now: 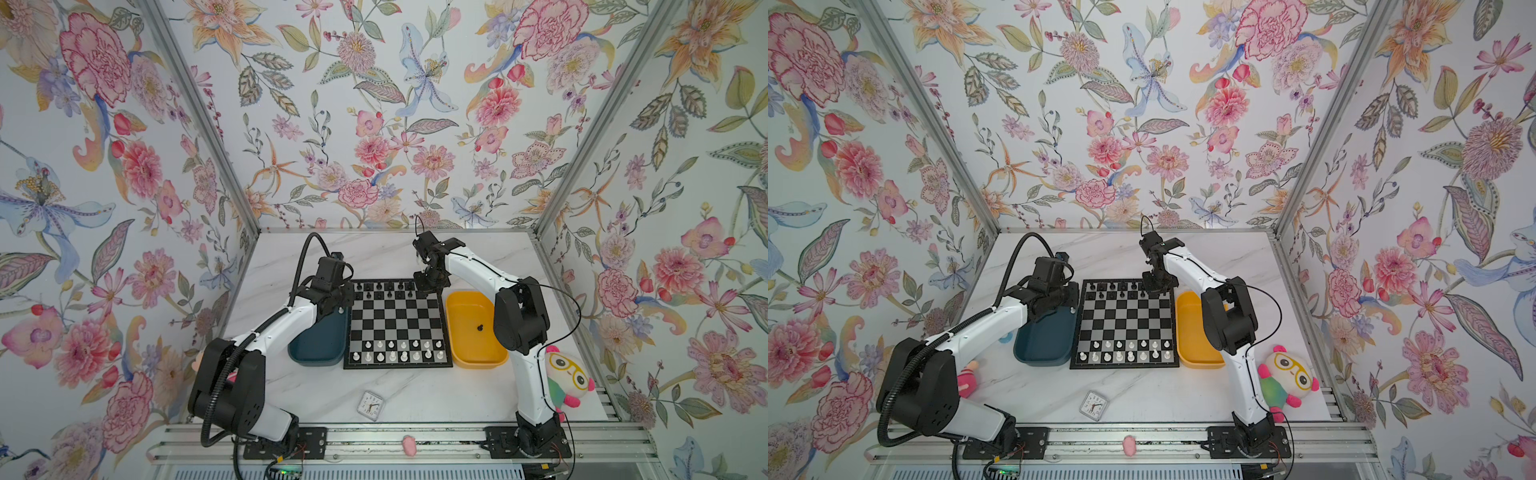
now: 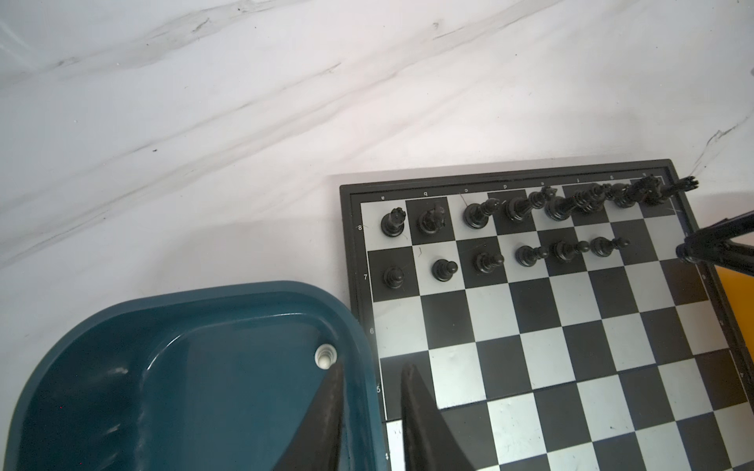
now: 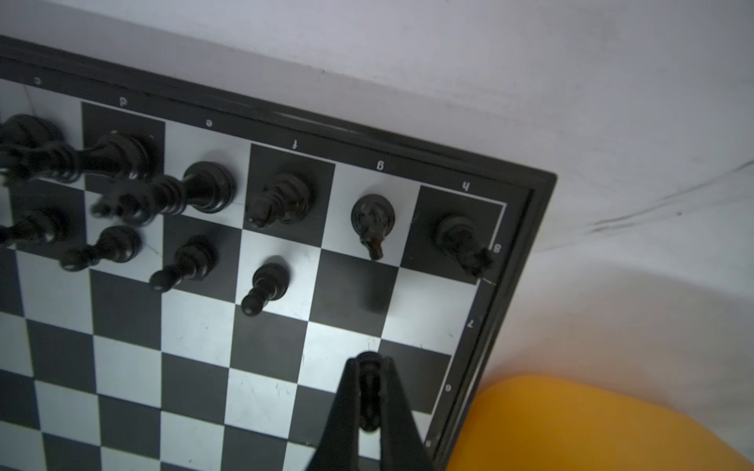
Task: Set up the chess pieces on the board
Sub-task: 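Lower the black pawn onto the empty square in the black pawn row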
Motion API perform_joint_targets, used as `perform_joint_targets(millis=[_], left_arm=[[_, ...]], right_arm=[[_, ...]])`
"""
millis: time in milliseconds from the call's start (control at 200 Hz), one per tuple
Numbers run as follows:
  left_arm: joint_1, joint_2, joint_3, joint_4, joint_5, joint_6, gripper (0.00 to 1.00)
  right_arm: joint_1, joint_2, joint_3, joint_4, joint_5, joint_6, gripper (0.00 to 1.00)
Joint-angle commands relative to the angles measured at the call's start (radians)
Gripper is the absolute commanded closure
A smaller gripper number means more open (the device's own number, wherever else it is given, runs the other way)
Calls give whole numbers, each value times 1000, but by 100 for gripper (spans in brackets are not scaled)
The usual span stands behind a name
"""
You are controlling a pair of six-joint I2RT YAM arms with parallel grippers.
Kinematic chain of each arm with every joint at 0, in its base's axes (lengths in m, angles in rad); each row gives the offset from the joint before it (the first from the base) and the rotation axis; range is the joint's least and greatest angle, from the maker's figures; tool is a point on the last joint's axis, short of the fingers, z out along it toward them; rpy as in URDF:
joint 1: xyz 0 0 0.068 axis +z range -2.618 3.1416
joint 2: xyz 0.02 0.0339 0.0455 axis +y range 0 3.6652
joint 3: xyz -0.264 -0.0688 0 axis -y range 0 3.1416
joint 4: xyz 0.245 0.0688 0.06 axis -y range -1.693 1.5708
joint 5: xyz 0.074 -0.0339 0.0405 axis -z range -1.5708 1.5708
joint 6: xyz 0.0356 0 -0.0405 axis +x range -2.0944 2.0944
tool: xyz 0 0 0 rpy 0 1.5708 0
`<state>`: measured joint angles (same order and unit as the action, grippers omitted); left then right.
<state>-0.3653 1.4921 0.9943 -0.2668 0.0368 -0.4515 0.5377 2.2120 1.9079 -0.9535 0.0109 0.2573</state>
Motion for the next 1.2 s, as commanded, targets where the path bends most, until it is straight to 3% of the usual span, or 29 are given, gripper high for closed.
perform_joint_targets(millis=[0, 926, 1191], left_arm=[[14, 0, -16, 6, 15, 22, 72], [26, 13, -14, 8, 25, 26, 73], [27, 9, -17, 6, 25, 25, 73]], right_arm=[[7, 31, 35, -20, 1, -12, 93], [4, 118, 111, -20, -11, -7, 93], [8, 120, 111, -19, -20, -6, 87]])
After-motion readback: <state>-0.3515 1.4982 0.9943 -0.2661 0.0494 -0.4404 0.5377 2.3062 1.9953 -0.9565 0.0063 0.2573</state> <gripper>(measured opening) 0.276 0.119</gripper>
